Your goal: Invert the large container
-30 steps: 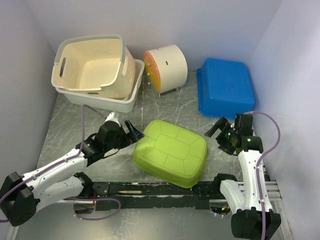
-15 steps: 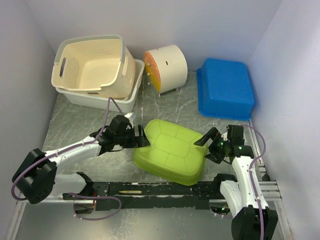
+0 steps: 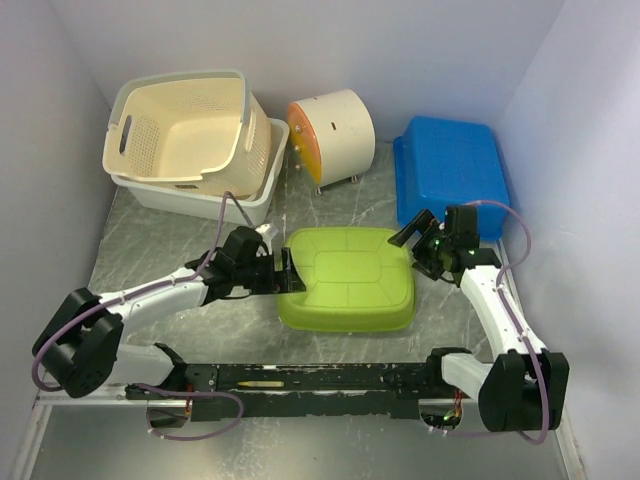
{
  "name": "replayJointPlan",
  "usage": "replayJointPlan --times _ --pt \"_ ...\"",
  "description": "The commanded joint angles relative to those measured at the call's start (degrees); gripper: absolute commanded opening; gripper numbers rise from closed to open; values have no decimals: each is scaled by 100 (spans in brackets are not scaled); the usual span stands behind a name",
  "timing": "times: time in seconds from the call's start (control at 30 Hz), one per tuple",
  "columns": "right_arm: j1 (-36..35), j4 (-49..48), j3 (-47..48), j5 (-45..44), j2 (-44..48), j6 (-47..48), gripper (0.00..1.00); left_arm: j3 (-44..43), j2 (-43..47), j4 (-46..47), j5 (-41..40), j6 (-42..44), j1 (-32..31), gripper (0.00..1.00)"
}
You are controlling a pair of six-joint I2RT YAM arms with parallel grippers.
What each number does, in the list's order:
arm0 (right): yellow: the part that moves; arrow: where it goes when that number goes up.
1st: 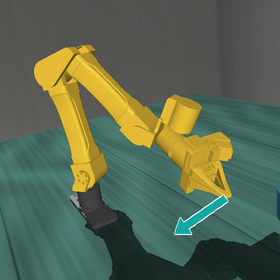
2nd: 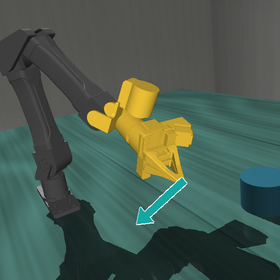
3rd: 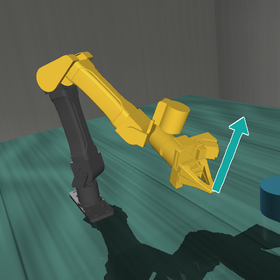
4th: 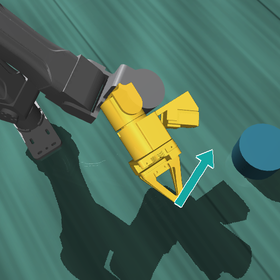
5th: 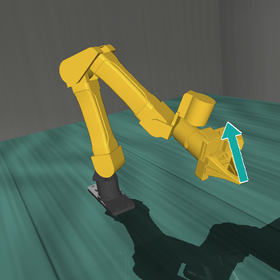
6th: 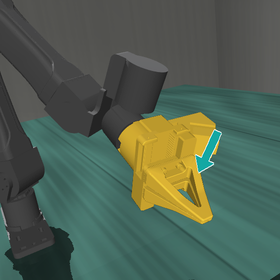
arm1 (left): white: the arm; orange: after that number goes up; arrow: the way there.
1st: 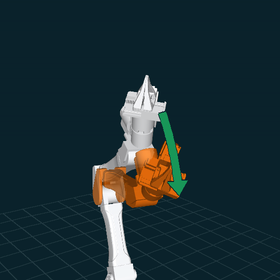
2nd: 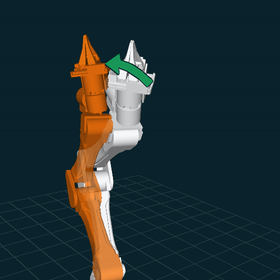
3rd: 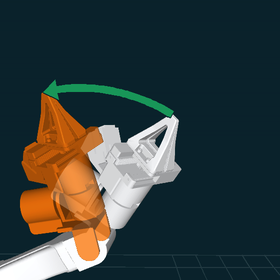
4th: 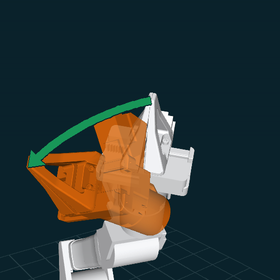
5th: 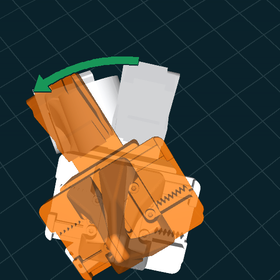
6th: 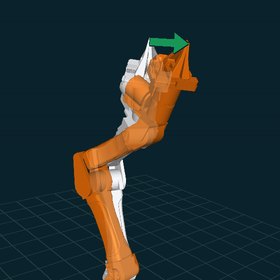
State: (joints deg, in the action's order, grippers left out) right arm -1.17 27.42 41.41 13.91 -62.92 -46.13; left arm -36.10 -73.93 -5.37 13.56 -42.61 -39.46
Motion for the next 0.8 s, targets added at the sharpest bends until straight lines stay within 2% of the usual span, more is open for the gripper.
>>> replayJointPlan --times 0.0,0.1,0.27,0.47,0.57,0.77 --pt "-152 812 488 -711 338 -26 100 -481 -164 310 690 38 -122 98" --pt "-155 1071 486 -1092 688 47 100 -728 -124 -24 410 288 -99 99" --pt "-151 1179 265 -1237 859 201 100 -1077 -260 -282 404 524 90 99" --pt "-156 977 398 -1551 433 943 100 -1219 -551 -199 75 383 275 99" --pt "-153 847 533 -1336 18 1225 100 -1393 -883 -261 -237 352 289 98" --pt "-156 380 359 -401 -413 1275 100 -1569 -1455 394 817 362 253 94"
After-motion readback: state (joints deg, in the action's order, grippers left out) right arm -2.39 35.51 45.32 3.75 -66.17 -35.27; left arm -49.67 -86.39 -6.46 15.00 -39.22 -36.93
